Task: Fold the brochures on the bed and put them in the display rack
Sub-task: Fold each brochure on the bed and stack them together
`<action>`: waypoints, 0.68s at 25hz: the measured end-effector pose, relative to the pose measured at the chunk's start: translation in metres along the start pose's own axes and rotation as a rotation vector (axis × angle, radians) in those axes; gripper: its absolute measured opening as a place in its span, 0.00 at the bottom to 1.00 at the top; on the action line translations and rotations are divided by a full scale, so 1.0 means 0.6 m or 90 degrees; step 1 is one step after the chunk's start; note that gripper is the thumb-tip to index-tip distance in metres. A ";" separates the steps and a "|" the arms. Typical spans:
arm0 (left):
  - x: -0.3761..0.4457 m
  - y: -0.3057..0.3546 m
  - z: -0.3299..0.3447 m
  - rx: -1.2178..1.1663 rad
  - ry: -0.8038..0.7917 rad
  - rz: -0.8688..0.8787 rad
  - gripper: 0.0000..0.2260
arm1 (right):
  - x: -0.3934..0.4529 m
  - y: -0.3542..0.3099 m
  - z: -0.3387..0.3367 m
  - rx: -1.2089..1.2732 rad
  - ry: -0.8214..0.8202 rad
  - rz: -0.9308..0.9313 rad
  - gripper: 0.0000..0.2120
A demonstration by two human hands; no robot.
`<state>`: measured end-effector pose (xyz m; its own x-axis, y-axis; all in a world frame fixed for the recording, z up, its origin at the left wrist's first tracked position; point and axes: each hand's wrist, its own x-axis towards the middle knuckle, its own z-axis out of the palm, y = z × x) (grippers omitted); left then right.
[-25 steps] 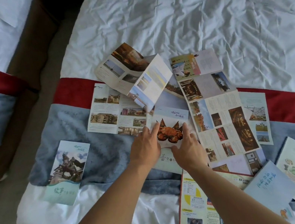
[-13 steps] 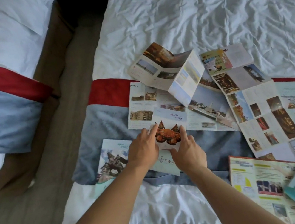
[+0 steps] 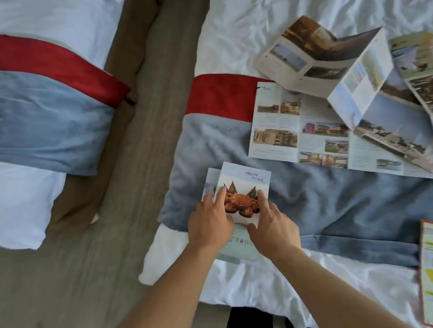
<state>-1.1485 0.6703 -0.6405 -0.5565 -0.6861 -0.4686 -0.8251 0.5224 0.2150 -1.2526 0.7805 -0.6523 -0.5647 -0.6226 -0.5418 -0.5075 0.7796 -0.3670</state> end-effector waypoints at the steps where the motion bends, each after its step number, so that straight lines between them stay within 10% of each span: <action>1: -0.001 -0.011 0.004 -0.004 0.001 -0.006 0.29 | 0.002 -0.005 0.011 -0.003 -0.009 -0.005 0.39; 17: 0.005 -0.073 0.046 -0.025 -0.035 -0.021 0.31 | 0.018 -0.031 0.060 -0.056 -0.073 -0.025 0.42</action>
<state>-1.1117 0.6592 -0.6747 -0.5241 -0.6732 -0.5217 -0.8465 0.4792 0.2320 -1.2260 0.7619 -0.6782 -0.4676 -0.6365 -0.6133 -0.5850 0.7430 -0.3251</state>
